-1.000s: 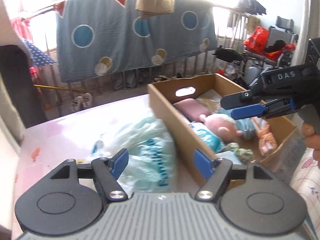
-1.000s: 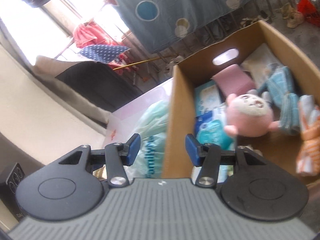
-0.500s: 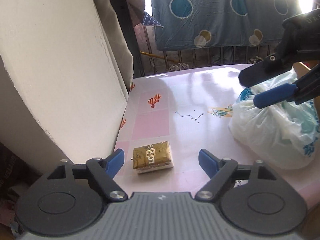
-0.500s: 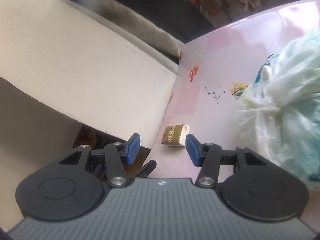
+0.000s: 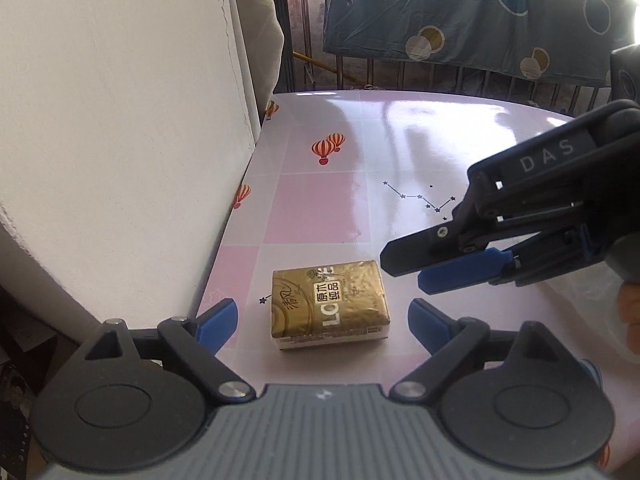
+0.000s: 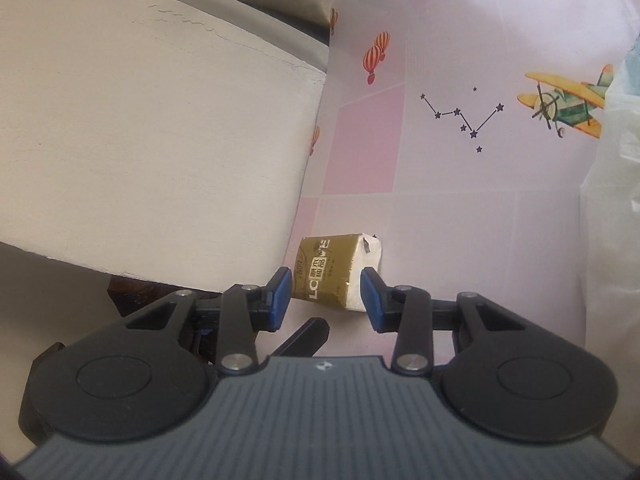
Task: Organize soft objects
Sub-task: 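Close the right tool on the gold-wrapped block, then lift the gold block with the right tool and carry it over the box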
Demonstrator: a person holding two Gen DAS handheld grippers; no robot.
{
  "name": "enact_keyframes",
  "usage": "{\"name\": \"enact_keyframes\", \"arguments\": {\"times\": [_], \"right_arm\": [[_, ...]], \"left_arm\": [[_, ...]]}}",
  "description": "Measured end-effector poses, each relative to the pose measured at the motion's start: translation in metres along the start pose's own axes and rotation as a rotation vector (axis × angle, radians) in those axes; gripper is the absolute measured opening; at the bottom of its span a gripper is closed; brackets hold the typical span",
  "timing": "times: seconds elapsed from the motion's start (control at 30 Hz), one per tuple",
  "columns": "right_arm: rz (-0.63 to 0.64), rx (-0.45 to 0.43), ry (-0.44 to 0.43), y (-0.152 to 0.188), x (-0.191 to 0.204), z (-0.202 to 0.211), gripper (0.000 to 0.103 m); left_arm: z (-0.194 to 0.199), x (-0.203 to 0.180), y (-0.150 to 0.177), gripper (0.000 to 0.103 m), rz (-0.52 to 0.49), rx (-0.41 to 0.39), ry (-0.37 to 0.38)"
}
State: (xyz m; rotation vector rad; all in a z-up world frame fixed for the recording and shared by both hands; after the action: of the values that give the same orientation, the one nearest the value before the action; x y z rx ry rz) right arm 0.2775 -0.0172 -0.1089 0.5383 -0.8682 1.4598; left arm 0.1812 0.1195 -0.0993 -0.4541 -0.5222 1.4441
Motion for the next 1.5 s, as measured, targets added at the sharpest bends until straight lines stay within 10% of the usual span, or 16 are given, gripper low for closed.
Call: {"name": "enact_keyframes", "arguments": {"times": [0.37, 0.8, 1.2, 1.5], "right_arm": [[-0.012, 0.059, 0.036, -0.002, -0.013, -0.041, 0.031], [0.009, 0.03, 0.046, 0.011, 0.003, -0.018, 0.031], [0.036, -0.164, -0.009, 0.05, 0.032, 0.107, 0.032], [-0.028, -0.438, 0.034, 0.093, -0.012, 0.27, 0.034]], "left_arm": [[-0.039, 0.002, 0.0, 0.076, 0.052, 0.085, 0.039], [0.0, -0.017, -0.003, 0.075, 0.027, 0.003, 0.016], [0.111, -0.088, -0.021, 0.074, -0.089, -0.203, 0.054], [0.166, -0.225, -0.036, 0.075, -0.309, -0.334, 0.246]]}}
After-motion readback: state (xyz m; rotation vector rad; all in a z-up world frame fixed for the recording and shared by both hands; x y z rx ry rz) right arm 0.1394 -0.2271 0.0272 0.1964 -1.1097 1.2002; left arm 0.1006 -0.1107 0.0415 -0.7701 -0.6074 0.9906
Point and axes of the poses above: each gripper's, at about its wrist camera, not at the fingertips, and z roughly against the way its jaws point, x to its left, y to its underside, the point moved 5 cm from there along -z, roughly the way its jaws point, and after that the axes turned 2 degrees about x, right-handed, at the moved point
